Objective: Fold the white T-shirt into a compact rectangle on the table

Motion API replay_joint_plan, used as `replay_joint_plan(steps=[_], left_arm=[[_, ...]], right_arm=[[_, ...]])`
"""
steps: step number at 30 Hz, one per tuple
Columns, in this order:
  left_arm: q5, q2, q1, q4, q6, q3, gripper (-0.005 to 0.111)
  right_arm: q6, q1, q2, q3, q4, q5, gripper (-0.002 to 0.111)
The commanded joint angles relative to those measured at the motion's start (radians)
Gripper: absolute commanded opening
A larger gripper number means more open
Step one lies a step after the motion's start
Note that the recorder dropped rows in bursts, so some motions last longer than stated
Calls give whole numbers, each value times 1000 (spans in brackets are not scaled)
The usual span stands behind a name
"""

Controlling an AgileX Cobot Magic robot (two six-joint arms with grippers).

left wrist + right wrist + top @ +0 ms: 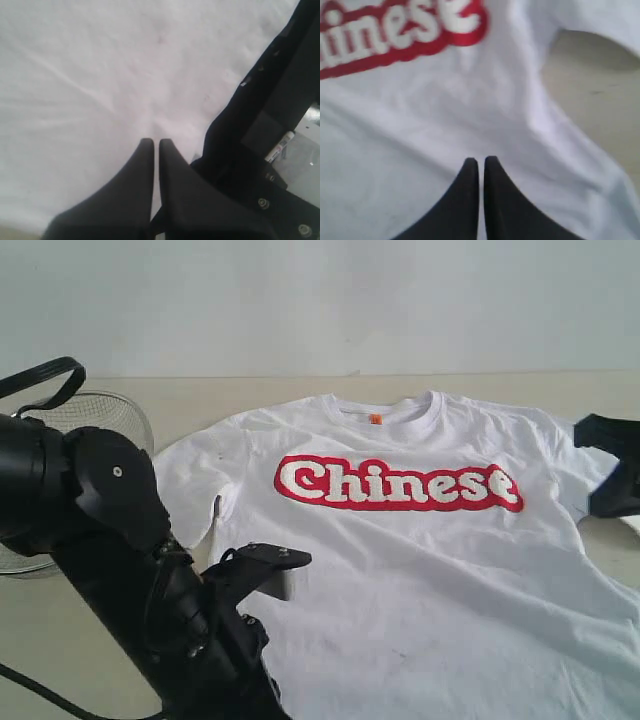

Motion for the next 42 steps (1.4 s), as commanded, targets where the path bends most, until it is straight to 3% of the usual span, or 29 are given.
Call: replay_joint_plan(steps=[1,8,13,24,31,42], left_arm=[[-27,-7,-5,-97,48,5,5],[51,-5,-5,-56,48,5,5],[83,-5,-5,-47,40,10,5],[33,56,-5,-69,30,97,5],[-122,171,-5,-73,50,122,5],[-107,202,-5,-59,58,136,5]], right_arm=[[-294,80,-16,6,281,121,0],[-310,347,-16,6,240,170,0],[-310,446,-16,6,216,83,0],[-304,448,-16,6,225,44,0],[-296,448,-16,6,259,28,0],[-298,448,-16,6,250,23,0]])
